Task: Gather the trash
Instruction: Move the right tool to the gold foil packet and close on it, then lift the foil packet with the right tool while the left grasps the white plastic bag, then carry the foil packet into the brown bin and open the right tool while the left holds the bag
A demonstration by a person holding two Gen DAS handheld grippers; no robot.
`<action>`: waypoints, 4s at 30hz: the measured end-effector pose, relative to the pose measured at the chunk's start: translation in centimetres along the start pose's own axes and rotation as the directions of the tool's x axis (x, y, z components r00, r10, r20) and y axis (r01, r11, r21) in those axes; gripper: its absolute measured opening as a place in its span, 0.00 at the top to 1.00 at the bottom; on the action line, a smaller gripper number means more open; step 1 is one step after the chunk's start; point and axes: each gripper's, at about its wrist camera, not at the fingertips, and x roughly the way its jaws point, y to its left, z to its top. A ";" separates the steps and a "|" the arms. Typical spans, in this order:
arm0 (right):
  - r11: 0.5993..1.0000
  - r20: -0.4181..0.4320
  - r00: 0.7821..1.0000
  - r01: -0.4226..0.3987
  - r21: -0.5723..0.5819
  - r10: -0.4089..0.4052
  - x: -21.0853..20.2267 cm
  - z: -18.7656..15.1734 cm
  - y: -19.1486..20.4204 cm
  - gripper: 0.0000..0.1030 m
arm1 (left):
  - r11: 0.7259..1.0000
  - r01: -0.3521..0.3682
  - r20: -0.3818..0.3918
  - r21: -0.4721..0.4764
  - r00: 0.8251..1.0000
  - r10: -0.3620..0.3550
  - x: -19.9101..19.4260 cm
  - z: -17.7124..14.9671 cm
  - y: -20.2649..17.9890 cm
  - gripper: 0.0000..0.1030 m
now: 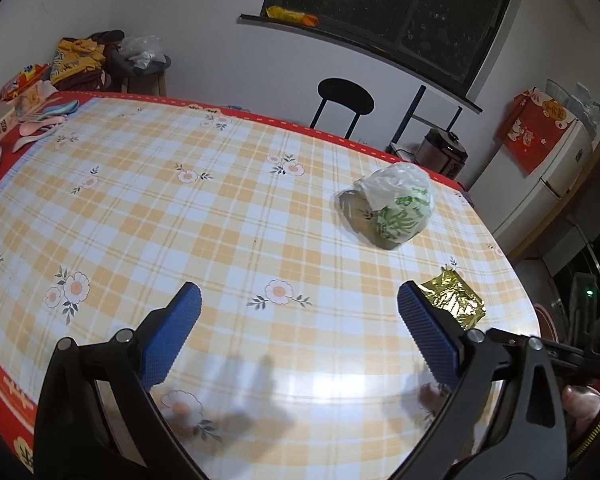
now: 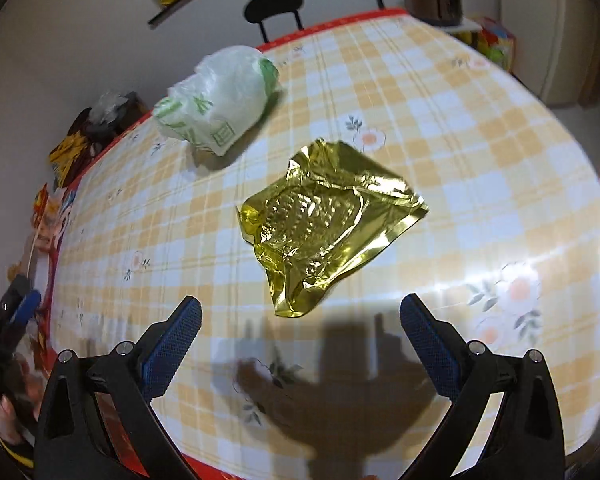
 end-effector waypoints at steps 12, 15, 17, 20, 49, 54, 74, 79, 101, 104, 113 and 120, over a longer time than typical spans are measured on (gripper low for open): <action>0.953 0.070 0.978 0.175 0.247 -0.198 3.3 4.8 -0.1 0.05 | 0.999 0.020 -0.027 -0.029 0.999 -0.020 1.7 0.3 2.8 0.06; 0.902 0.029 0.957 0.262 0.342 -0.289 4.1 5.5 -1.1 0.05 | 0.999 0.020 -0.036 -0.037 0.999 -0.021 2.1 0.3 3.2 0.06; 0.865 -0.002 0.946 0.298 0.402 -0.325 4.5 5.4 -2.0 0.05 | 0.999 0.019 -0.040 -0.039 0.999 -0.021 2.3 0.2 3.4 0.06; 0.844 -0.015 0.951 0.282 0.457 -0.309 5.3 5.4 -2.6 0.05 | 0.999 0.021 -0.047 -0.039 0.999 -0.022 2.6 0.3 3.6 0.06; 0.974 0.046 0.974 0.224 -0.024 -0.222 2.5 3.1 -0.3 0.40 | 0.975 0.177 -0.133 0.133 0.978 -0.160 10.5 2.4 -5.4 0.06; 0.978 0.067 0.976 0.208 -0.031 -0.205 1.3 2.2 -2.4 0.41 | 0.957 0.213 -0.158 0.196 0.970 -0.184 12.1 2.8 -8.1 0.06; 0.976 0.118 0.970 0.216 0.002 -0.214 -1.1 1.9 -5.5 0.23 | 0.918 0.185 -0.138 0.352 0.980 -0.145 20.3 8.5 -15.4 0.06; 0.976 0.105 0.970 0.219 0.006 -0.219 -0.8 1.7 -5.5 0.16 | 0.908 0.191 -0.197 0.373 0.973 -0.124 23.8 8.2 -16.6 0.06; 0.962 0.035 0.962 0.268 0.043 -0.270 2.4 1.5 -5.4 0.16 | 0.920 0.343 -0.241 0.188 0.925 -0.295 13.7 0.7 -8.9 0.76; 0.977 0.029 0.978 0.203 0.063 -0.205 1.9 1.6 -5.6 0.20 | 0.926 0.347 -0.235 0.151 0.922 -0.308 12.2 -0.2 -8.2 0.76; 0.992 0.132 0.984 0.121 0.032 -0.124 -1.7 1.9 -3.8 0.21 | 0.925 0.351 -0.205 0.146 0.926 -0.319 8.9 -0.8 -8.6 0.75; 0.997 0.238 0.968 0.080 -0.002 -0.077 -5.7 2.1 -3.2 0.21 | 0.929 0.328 -0.159 0.172 0.940 -0.302 6.1 -0.6 -9.6 0.75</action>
